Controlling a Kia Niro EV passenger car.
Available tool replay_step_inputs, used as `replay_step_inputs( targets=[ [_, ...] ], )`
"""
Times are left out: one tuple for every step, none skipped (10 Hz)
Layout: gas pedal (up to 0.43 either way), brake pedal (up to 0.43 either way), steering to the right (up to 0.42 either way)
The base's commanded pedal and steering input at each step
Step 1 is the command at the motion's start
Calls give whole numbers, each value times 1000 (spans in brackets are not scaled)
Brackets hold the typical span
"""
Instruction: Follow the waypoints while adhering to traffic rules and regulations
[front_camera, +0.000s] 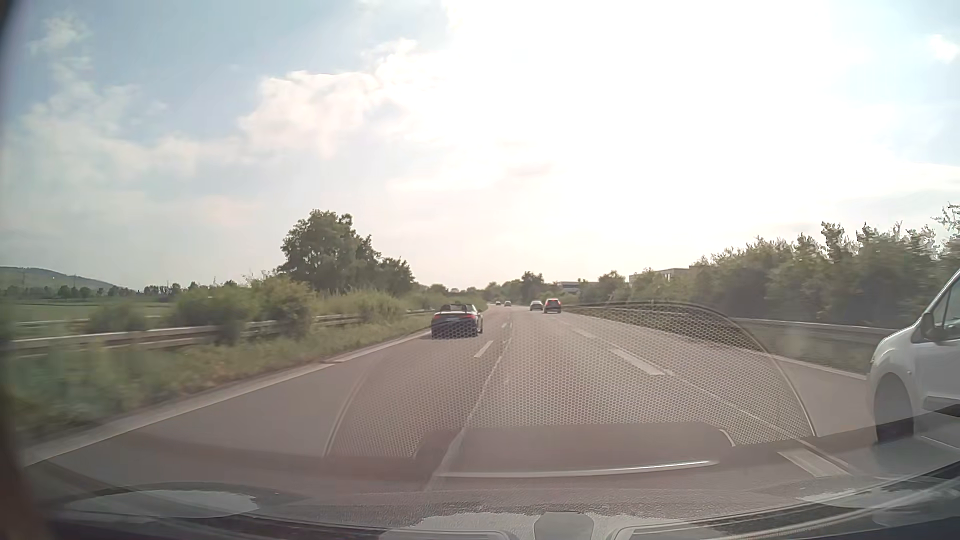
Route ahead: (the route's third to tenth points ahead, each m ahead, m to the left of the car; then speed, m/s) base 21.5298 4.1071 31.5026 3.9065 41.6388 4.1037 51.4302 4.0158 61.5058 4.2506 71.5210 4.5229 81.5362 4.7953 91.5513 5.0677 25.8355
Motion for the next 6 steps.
replay_step_inputs(
  targets=[
    [331, 0, -11],
    [331, 0, -10],
    [331, 0, -9],
    [331, 0, -8],
    [331, 0, -7],
    [339, 0, -7]
  ],
)
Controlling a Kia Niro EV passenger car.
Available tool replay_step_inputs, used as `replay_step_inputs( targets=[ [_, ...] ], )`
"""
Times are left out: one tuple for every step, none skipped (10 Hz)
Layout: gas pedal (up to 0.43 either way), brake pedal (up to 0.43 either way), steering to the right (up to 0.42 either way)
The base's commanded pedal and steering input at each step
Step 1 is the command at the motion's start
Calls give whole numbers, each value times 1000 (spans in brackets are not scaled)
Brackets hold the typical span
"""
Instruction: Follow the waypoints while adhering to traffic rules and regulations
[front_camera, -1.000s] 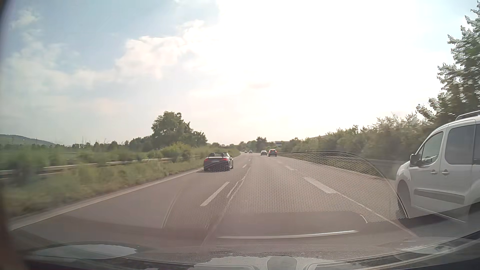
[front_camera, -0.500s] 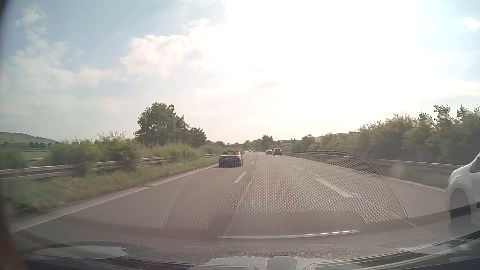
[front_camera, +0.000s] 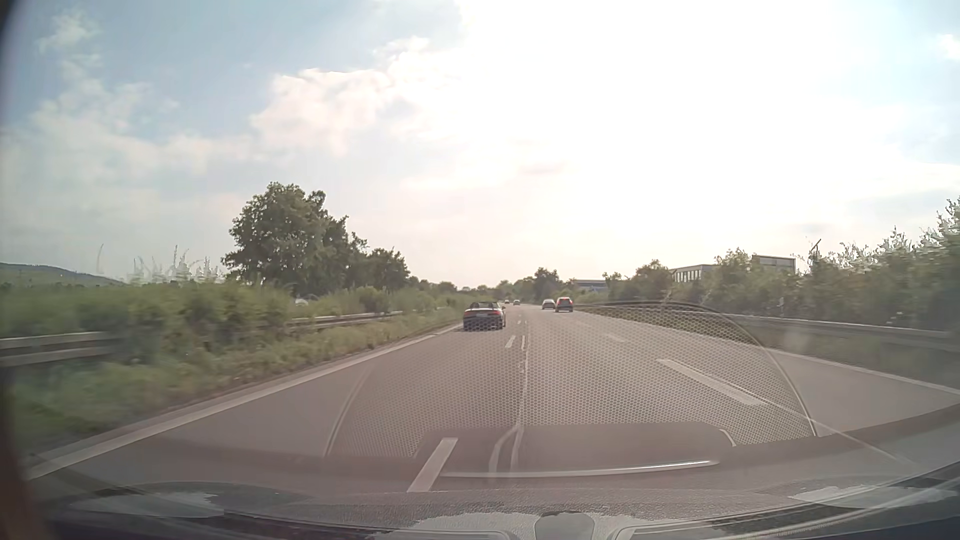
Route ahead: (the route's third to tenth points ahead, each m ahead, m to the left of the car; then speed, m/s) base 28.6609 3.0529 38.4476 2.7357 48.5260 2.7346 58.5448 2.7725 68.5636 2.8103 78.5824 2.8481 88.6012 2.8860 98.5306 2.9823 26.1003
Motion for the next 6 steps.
replay_step_inputs(
  targets=[
    [350, 0, -6],
    [350, 0, -6],
    [358, 0, -6],
    [370, 0, -5],
    [378, 0, -3],
    [378, 0, -3]
  ],
)
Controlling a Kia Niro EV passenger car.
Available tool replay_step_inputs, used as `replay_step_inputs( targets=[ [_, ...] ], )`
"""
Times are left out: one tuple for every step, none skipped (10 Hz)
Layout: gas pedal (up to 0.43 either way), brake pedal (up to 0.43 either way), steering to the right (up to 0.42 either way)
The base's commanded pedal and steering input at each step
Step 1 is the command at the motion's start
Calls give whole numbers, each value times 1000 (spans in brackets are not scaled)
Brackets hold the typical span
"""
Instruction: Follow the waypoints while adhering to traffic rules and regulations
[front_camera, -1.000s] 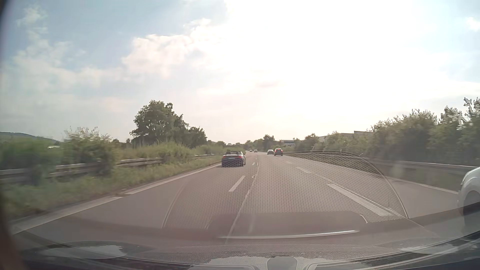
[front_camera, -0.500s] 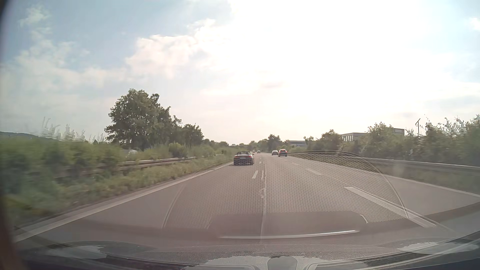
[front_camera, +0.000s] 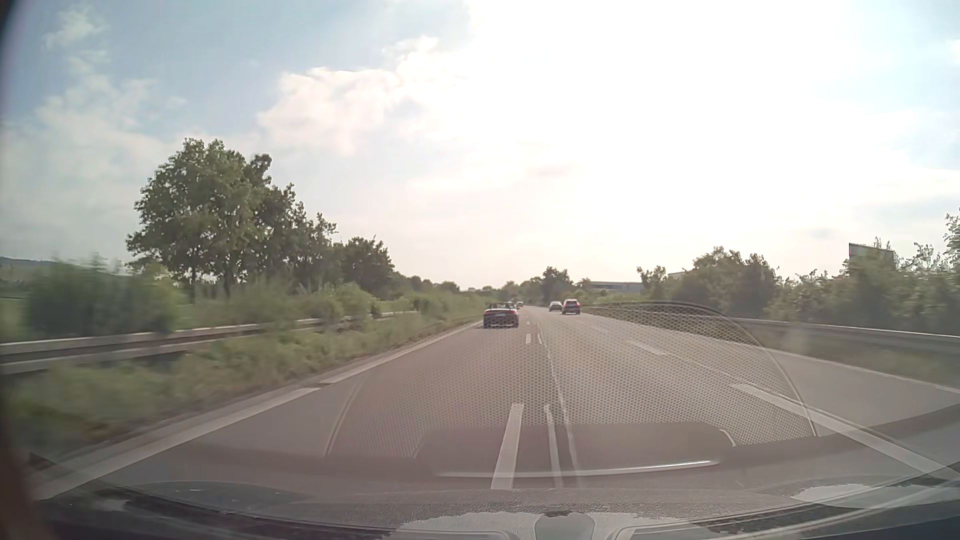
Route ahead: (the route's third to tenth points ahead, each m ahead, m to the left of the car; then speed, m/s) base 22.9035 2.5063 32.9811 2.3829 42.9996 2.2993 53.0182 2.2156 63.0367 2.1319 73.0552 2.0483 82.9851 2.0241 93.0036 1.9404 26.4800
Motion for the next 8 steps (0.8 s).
replay_step_inputs(
  targets=[
    [378, 0, -3],
    [378, 0, -2],
    [390, 0, -1],
    [441, 0, -1],
    [461, 0, -1],
    [461, 0, -1],
    [469, 0, -1],
    [469, 0, -1]
  ],
)
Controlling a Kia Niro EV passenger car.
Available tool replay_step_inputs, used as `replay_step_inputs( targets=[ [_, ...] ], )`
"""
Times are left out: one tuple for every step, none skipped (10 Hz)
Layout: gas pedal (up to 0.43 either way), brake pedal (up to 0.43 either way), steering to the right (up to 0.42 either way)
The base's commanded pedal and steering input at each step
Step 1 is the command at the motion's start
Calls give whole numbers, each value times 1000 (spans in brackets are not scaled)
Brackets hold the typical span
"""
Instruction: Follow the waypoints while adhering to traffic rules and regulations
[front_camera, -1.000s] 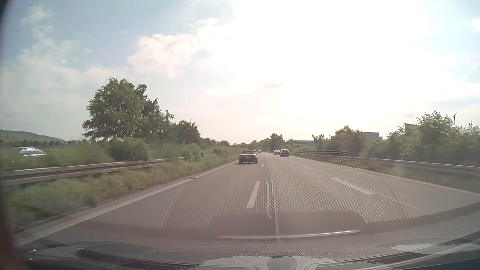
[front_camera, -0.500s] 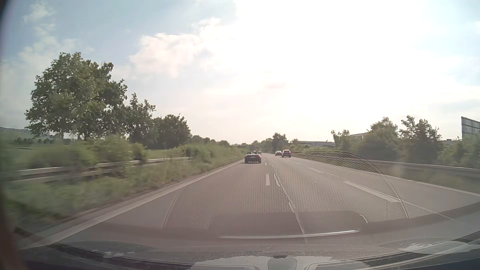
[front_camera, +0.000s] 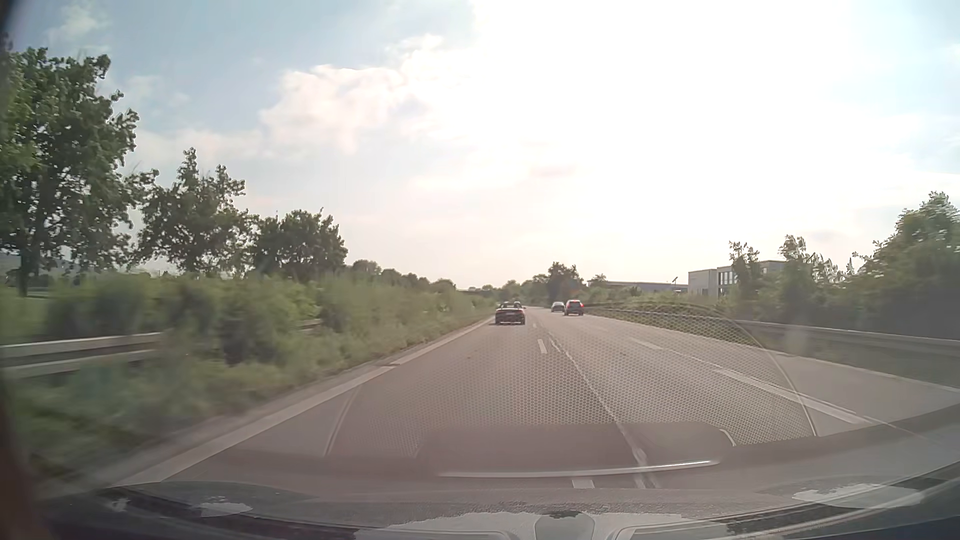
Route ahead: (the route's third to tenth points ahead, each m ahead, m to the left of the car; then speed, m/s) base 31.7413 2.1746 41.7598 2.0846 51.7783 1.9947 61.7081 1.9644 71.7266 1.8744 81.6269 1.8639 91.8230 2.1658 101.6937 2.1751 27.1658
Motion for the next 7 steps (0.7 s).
replay_step_inputs(
  targets=[
    [469, 0, -1],
    [469, 0, -1],
    [461, 0, -1],
    [461, 0, -1],
    [461, 0, -1],
    [429, 0, -1],
    [421, 0, -1]
  ],
)
